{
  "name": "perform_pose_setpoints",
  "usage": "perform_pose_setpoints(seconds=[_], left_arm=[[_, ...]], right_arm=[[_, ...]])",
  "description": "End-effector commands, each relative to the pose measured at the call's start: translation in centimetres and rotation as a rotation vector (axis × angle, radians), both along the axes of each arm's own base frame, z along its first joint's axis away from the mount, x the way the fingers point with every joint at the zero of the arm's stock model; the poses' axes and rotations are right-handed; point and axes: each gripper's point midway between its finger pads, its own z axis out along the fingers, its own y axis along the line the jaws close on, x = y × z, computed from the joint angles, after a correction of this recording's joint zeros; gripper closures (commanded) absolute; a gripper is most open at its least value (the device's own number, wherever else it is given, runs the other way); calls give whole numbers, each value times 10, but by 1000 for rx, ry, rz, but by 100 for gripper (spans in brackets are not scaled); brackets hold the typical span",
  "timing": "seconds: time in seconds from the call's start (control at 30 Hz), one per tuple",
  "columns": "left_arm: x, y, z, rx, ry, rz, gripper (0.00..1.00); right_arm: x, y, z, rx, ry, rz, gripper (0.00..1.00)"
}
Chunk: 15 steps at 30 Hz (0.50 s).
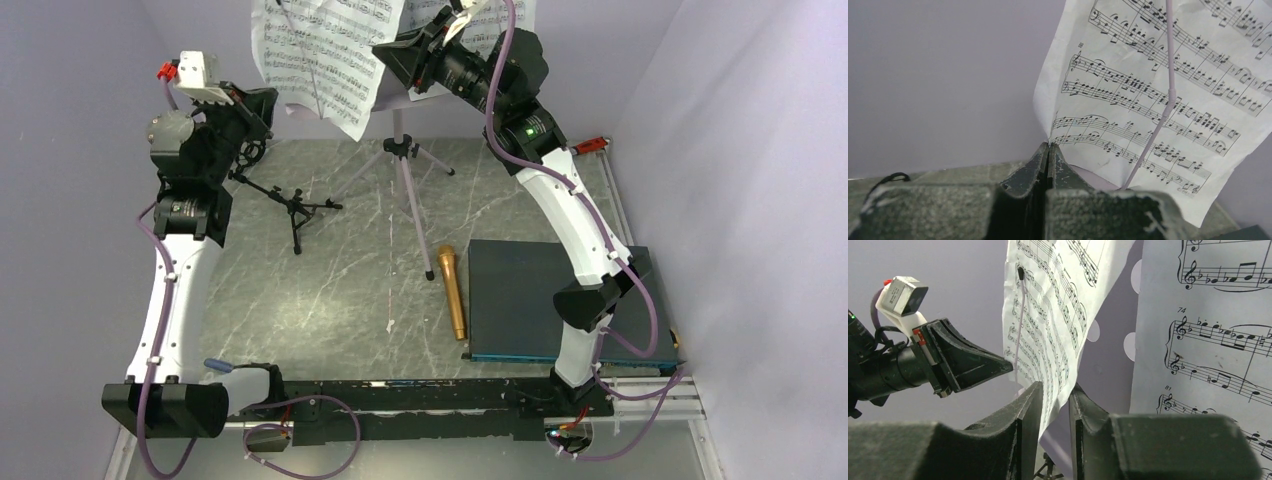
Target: Set up the instrument practice props
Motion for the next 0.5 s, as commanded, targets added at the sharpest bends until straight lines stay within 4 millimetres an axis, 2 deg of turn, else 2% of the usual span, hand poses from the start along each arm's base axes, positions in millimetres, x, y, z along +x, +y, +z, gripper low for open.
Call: perform_pose_setpoints(seconds=[0.0, 0.23, 0.47], left_arm=[[-15, 1, 35, -138, -101, -10, 97], [-22, 0, 42, -245, -117, -30, 97], [-23, -2, 43, -261, -113, -39, 97]], right_arm=[[-13, -6, 24, 45, -68, 12, 70], [-13, 2, 10, 30, -29, 50, 68], [-16, 12, -13, 9, 23, 103, 52]])
